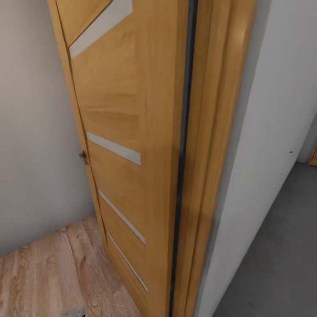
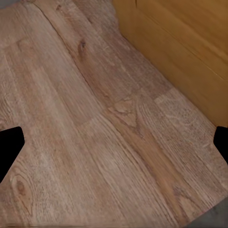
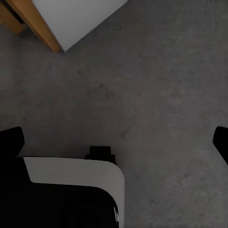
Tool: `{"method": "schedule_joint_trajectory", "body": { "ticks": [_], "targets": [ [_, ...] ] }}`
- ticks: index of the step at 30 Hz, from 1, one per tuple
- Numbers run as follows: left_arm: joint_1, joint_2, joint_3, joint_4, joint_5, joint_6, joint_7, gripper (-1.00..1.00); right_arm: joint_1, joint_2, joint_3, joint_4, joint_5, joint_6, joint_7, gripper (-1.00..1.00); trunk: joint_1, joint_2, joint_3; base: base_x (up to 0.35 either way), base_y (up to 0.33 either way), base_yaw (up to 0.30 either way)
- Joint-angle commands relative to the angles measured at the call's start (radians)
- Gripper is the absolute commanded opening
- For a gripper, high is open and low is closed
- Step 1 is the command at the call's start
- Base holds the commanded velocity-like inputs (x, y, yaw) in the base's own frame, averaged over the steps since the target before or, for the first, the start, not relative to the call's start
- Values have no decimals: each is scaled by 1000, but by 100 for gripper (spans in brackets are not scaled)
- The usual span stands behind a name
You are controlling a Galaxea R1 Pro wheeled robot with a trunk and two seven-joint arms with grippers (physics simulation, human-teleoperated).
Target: Move the two storage containers from the living room to the garage. In the garage, place one container on the floor and stack the other container on top of it (either order is fine).
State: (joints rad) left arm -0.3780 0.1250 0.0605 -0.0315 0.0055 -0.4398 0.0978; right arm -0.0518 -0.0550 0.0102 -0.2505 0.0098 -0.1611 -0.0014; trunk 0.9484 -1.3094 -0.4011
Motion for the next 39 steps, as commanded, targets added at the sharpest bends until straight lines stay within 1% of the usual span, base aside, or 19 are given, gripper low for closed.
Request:
{"method": "schedule_joint_trajectory", "body": {
  "ticks": [1,20,28,32,39],
  "targets": [
    [-1,0,6,1,1,-3,-1,100,0,0,2,0,1,-3,0,100,0,-1,-1,0,0,234],
    [0,-2,5,2,0,-2,-1,100,0,0,1,0,1,-3,0,100,0,-1,-1,0,0,256],
    [2,-6,5,2,-1,-2,-1,100,0,5,3,0,1,-3,0,100,0,-1,-1,0,0,260],
    [2,-9,5,2,-1,-2,-1,100,0,11,3,0,0,-3,0,100,0,-1,-1,0,0,218],
    [2,-10,5,2,0,-2,-1,100,-1,35,4,-1,1,-3,0,100,0,-1,-1,0,0,46]
  ]
}}
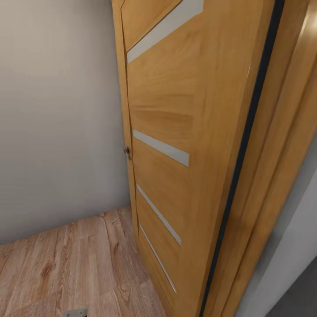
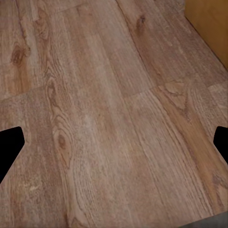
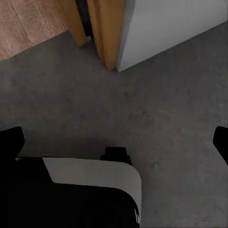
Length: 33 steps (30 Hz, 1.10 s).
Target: Move the two storage containers from the living room to the garage. In the garage, place one container on the floor and stack the other container on top of it (either order is fine).
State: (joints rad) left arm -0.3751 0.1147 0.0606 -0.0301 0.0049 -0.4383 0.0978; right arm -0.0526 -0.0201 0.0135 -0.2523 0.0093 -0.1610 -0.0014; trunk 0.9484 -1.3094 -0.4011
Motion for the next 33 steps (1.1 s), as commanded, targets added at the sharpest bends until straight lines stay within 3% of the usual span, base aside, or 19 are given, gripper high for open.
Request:
{"method": "schedule_joint_trajectory", "body": {
  "ticks": [1,8,11,17,33],
  "targets": [
    [-1,0,5,1,0,-4,-1,100,-1,3,1,1,1,-3,0,100,0,-1,-1,0,0,10],
    [-1,-1,5,1,0,-3,-1,100,-17,36,9,0,2,-3,0,100,0,-1,-1,0,0,4],
    [-1,-5,5,1,0,-3,-1,100,-35,49,43,0,18,-3,-4,100,0,-1,-1,0,0,0],
    [-1,-7,5,1,0,-3,-1,100,-45,55,67,0,31,-3,-6,100,0,-1,-1,0,0,8],
    [-1,-7,5,1,0,-3,-1,100,-47,55,72,1,34,-4,-6,100,0,-1,-1,0,0,98]
  ]
}}
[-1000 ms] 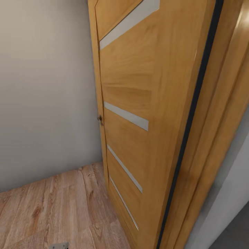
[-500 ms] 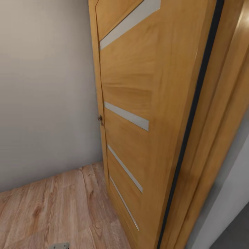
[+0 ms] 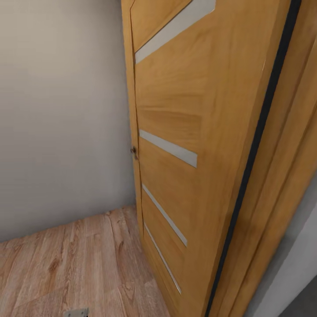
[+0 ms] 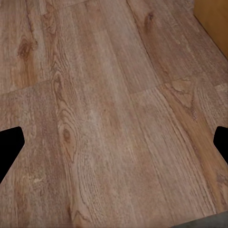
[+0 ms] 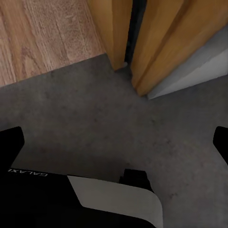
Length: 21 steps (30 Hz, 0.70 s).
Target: Move the two storage containers from the living room to the garage. In the garage, place one container on the floor and stack the other container on top of it (either order is fine).
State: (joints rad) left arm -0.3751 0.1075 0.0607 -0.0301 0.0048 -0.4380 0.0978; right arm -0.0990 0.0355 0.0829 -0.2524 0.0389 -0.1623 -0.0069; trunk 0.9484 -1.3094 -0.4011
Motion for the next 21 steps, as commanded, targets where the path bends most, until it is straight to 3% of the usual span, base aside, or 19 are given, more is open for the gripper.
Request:
{"method": "schedule_joint_trajectory", "body": {
  "ticks": [1,8,21],
  "targets": [
    [-1,0,5,1,0,-4,-1,100,-1,0,2,1,4,-3,-1,100,0,-1,-1,0,0,9],
    [-1,0,5,1,0,-4,-1,100,-1,-2,2,0,4,-3,-1,100,0,-1,-1,0,0,51],
    [-1,0,5,1,0,-4,-1,100,-1,-3,1,1,4,-3,-1,100,0,-1,-1,0,0,221]
  ]
}}
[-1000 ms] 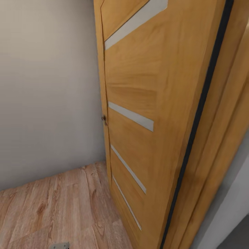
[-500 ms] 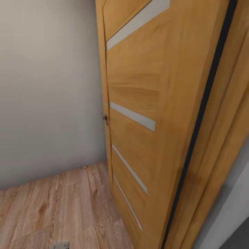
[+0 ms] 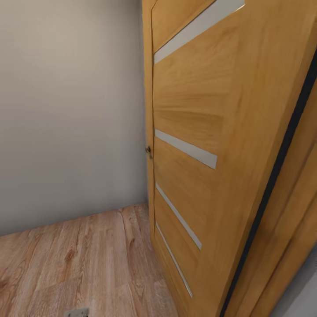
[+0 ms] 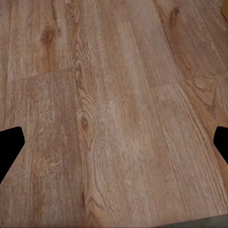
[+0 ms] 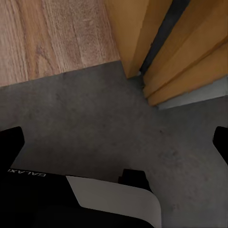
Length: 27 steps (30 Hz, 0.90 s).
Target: Move the two storage containers from the living room to the garage. In the garage, place one container on the floor and stack the other container on top of it (either order is fine).
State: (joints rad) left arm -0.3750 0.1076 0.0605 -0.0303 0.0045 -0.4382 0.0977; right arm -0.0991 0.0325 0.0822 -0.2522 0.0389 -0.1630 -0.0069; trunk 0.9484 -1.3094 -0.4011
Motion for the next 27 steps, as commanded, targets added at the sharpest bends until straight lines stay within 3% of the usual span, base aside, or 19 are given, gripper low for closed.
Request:
{"method": "schedule_joint_trajectory", "body": {
  "ticks": [1,27],
  "targets": [
    [-1,0,6,1,0,-3,-1,100,-1,0,2,1,4,-3,-1,100,0,-1,-1,0,0,105],
    [-1,0,6,1,0,-2,-1,100,-1,-2,2,1,4,-3,-1,100,0,-1,-1,0,-35,81]
  ]
}}
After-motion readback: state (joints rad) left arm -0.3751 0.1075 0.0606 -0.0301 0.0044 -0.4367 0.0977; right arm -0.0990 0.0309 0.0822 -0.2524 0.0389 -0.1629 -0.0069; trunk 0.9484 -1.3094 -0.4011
